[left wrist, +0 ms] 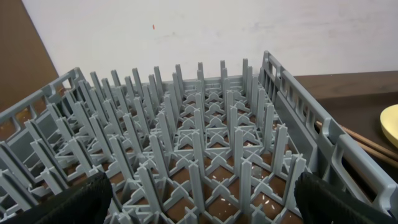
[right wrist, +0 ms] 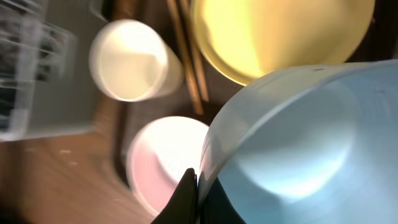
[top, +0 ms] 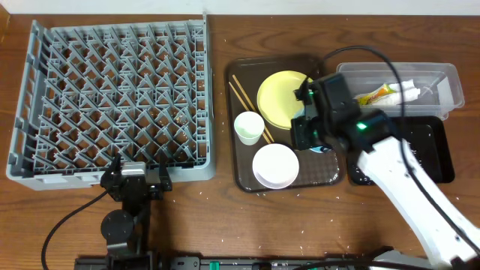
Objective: Sort waste into correct bins and load items into the dishwasher
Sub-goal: 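Carry the empty blue bowl back and set it on the brown tray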
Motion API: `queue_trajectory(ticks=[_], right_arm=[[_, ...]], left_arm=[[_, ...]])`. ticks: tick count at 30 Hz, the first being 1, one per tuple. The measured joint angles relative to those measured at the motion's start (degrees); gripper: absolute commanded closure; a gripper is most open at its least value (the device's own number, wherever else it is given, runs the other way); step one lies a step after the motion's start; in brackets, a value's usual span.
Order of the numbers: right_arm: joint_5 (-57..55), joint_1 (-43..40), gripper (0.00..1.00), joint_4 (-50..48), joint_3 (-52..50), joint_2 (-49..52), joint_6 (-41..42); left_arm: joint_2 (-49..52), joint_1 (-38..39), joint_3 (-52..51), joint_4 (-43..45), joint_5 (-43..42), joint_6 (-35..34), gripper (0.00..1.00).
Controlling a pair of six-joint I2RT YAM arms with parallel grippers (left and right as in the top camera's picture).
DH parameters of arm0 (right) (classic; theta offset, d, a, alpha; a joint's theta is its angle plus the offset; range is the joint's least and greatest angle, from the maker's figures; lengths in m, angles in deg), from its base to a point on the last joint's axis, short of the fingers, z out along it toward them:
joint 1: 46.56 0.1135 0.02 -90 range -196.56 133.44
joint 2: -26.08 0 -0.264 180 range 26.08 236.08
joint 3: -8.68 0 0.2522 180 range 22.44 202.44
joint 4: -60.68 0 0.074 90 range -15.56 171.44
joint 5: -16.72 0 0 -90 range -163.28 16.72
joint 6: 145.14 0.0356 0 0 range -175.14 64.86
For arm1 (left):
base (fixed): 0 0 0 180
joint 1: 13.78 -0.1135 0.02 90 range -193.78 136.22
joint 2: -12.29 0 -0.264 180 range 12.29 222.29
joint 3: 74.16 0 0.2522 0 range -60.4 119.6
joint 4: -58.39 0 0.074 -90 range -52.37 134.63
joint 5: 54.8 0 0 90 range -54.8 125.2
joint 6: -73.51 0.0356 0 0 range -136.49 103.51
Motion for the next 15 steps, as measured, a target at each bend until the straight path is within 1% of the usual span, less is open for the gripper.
queue_trajectory(ticks=[9,15], right_arm=[[-4.22,0.37,0.99,0.22,0.0,13.09,-0.98],[-4.55,0.37,0.99,1.53,0.0,17.57,-1.16]], left_arm=[[0.0,0.0,0.0,0.0,0.0,-0.02,0.05],[0.0,0.0,0.0,0.02,0.0,0.0,0.05]])
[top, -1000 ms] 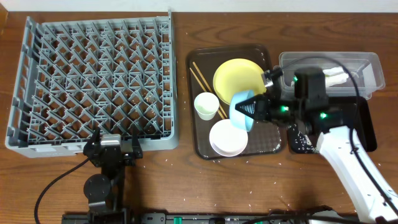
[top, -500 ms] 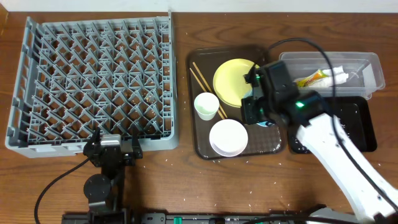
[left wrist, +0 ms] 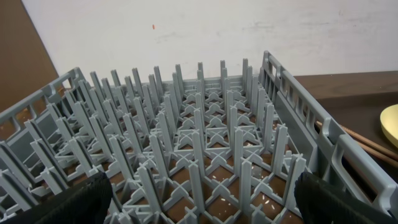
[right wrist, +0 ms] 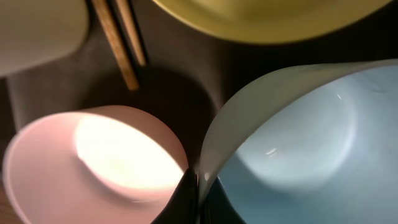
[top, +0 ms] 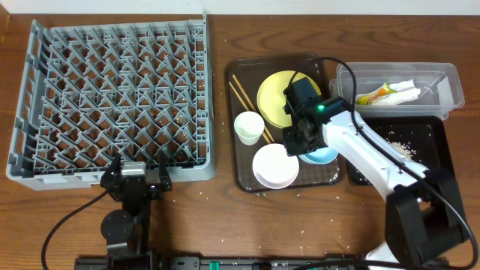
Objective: Sort waste into correct bins and load items into the dishwasher
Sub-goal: 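Carry the empty blue bowl back and set it on the brown tray, then grasp the white paper cup with the right gripper and lift it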
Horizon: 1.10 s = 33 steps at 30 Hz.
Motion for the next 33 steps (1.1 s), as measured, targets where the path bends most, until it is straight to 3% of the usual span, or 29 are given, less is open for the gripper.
queue_trajectory(ticks=[9,14,18,26,29,33], right_arm=[[-0.33,1.18,0.98,0.94,-0.02,1.25,-0.13],[-2.6,1.18,0.89,1.53,-0.02,1.25,-0.04],[-4.52,1.18,0.73,1.46,-0.02,1.25,0.04],[-4.39,1.16,0.66,-0.33,0.7,1.27,0.04],[-2.36,1.16,0.52,-1.03,4.79,1.44,0.26],[-0.37,1.18,0.48,-3.82,12.57,1.46,0.17]], left_arm=[[0.0,0.0,0.0,-0.02,0.0,-0.02,0.05],[0.0,0.0,0.0,0.0,0.0,0.0,0.05],[0.0,0.0,0.0,-0.02,0.0,0.0,0.05],[0.0,0.0,0.0,0.0,0.0,-0.02,0.05],[0.0,0.0,0.0,-0.02,0.0,-0.02,0.05],[0.0,0.0,0.0,-0.02,0.0,-0.02,0.05]])
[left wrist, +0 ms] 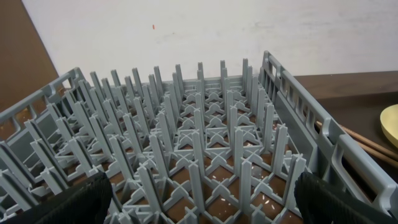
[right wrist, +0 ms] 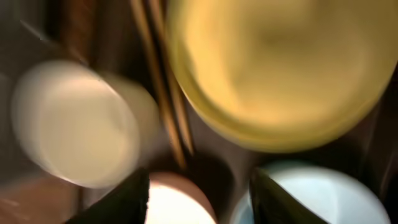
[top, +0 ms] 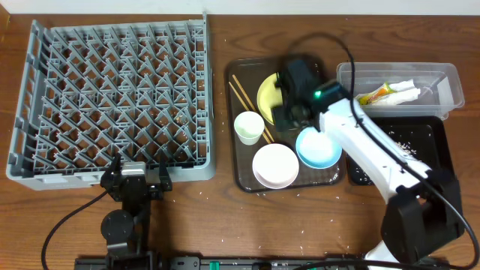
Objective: Sort waste into correct bins and load items into the dishwasher
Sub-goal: 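Grasp the white paper cup with the right gripper and lift it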
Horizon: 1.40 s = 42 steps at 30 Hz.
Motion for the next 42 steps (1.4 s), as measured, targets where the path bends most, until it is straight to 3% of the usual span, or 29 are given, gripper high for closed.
queue_trajectory(ticks=[8,14,17,23,33,42], right_arm=[[2.75,0.11,0.48,-5.11,3.8,1.57,2.23],[7.74,0.52,0.52,-4.98,3.82,10.45,2.91],[8.9,0.52,0.64,-4.39,3.76,13.14,3.17],[10.08,0.52,0.99,-5.2,3.65,13.49,3.3],[15.23,-0.37,0.99,-1.14,7.69,13.22,2.8],[26.56,-9.79,0.99,-0.66,9.57,7.89,0.87]], left_arm=[[0.0,0.0,0.0,0.02,0.0,0.0,0.05],[0.0,0.0,0.0,0.02,0.0,0.0,0.05],[0.0,0.0,0.0,0.0,0.0,0.02,0.05],[0.0,0.0,0.0,0.0,0.0,0.0,0.05],[0.0,0.0,0.0,0.15,-0.02,-0.37,0.05],[4.07,0.0,4.09,-5.88,-5.55,-11.98,0.05]])
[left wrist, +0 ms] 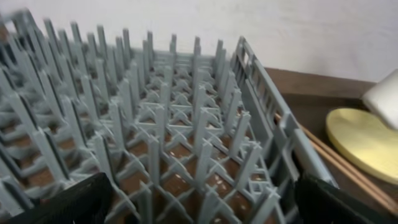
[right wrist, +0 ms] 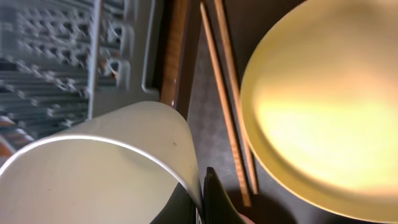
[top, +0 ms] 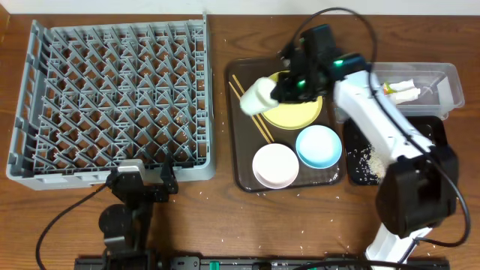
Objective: Sort waste into correct bins and load items into the dishwasher
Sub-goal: 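Grasp the white paper cup with the right gripper and lift it, then move the cup left toward the left gripper raised over the rack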
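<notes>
My right gripper (top: pixel 283 91) is shut on the rim of a white cup (top: pixel 256 96), held tilted above the brown tray (top: pixel 234 142) over the chopsticks (top: pixel 255 120). In the right wrist view the cup (right wrist: pixel 106 168) fills the lower left, the rim pinched between my fingers (right wrist: pixel 214 199), with the yellow plate (right wrist: pixel 329 112) beyond. A blue bowl (top: pixel 319 146) and a white bowl (top: pixel 274 166) sit on the tray. The grey dish rack (top: pixel 112 97) lies at left. My left gripper (left wrist: pixel 199 202) is open at the rack's near edge.
A clear plastic bin (top: pixel 420 82) holding wrappers stands at the far right, and a black bin (top: pixel 435 150) with food crumbs sits in front of it. Crumbs are scattered on the wooden table (top: pixel 225 217).
My right gripper, then open above the tray, is now shut on the white cup and holds it lifted off the tray. The left wrist view has shifted slightly toward the tray.
My right gripper held the blue bowl by its rim near the black bin, then over the tray beside the white bowl. By the third moment the bowl sat on the tray and the gripper was open above it. Now it holds the white cup.
</notes>
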Motion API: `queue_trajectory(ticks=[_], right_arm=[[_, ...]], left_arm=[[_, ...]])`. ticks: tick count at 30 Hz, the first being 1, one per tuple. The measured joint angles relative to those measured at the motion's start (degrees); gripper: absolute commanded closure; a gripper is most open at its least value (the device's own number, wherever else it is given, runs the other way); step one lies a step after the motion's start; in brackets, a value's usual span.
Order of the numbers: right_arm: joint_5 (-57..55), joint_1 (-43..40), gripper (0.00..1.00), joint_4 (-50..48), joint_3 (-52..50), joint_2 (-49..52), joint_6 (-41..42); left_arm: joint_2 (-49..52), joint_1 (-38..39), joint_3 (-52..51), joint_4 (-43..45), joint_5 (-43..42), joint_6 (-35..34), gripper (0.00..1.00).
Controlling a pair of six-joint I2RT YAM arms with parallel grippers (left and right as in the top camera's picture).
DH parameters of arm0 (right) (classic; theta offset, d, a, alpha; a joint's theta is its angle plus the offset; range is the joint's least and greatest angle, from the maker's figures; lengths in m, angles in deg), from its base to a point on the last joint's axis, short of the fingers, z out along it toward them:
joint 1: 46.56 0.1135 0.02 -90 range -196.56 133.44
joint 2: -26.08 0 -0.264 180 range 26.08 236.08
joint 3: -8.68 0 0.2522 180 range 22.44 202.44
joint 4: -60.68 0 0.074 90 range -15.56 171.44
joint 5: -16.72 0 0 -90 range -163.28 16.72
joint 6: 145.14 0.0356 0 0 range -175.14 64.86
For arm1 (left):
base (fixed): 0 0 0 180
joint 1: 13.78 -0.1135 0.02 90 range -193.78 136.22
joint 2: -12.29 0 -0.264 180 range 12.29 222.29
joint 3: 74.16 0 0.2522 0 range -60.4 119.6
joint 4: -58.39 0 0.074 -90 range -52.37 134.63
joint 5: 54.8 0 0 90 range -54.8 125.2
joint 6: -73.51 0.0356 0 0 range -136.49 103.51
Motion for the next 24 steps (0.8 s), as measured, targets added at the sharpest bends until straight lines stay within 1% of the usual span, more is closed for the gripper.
queue_trajectory(ticks=[1,3,9,12,15,16,18,19,20,22,24], right_arm=[[0.66,-0.92,0.99,-0.02,0.02,-0.15,-0.22],[1.92,-2.23,0.99,0.13,0.02,-0.31,-0.61],[4.42,-2.71,0.99,0.13,0.02,-0.31,-1.22],[5.62,-2.71,0.99,-1.01,0.02,-0.31,-1.4],[7.28,-2.71,0.99,-3.58,0.02,-0.31,-1.2],[7.85,-2.71,0.99,-4.66,0.02,-0.31,-0.92],[9.03,-2.71,0.99,-7.19,0.02,-0.31,0.0],[9.7,-2.71,0.99,-8.24,0.02,-0.31,0.57],[10.45,-2.71,0.99,-9.07,0.02,-0.31,1.14],[11.63,-2.71,0.99,-10.05,0.02,-0.31,2.01],[13.03,-2.69,0.99,-10.75,0.02,-0.31,2.73]], left_arm=[[2.1,0.0,2.08,-2.69,-0.98,-0.87,0.05],[8.28,0.0,7.45,-4.9,-2.69,-2.03,0.05],[28.11,0.0,27.34,-8.98,-8.7,-3.56,0.05],[36.37,0.0,33.05,-7.76,-13.35,-4.33,0.05],[42.66,0.0,34.29,-1.95,-19.39,-8.13,0.05],[44.06,0.0,34.32,-1.27,-21.38,-10.14,0.05],[47.19,0.0,34.32,-0.57,-26.12,-17.75,0.05],[48.92,0.0,34.34,-0.35,-28.46,-23.85,0.05],[49.83,0.0,34.34,-0.33,-29.79,-27.17,0.05],[52.24,0.0,34.34,-0.31,-33.68,-37.79,0.05],[54.4,0.0,34.34,-0.28,-37.94,-46.69,0.05]])
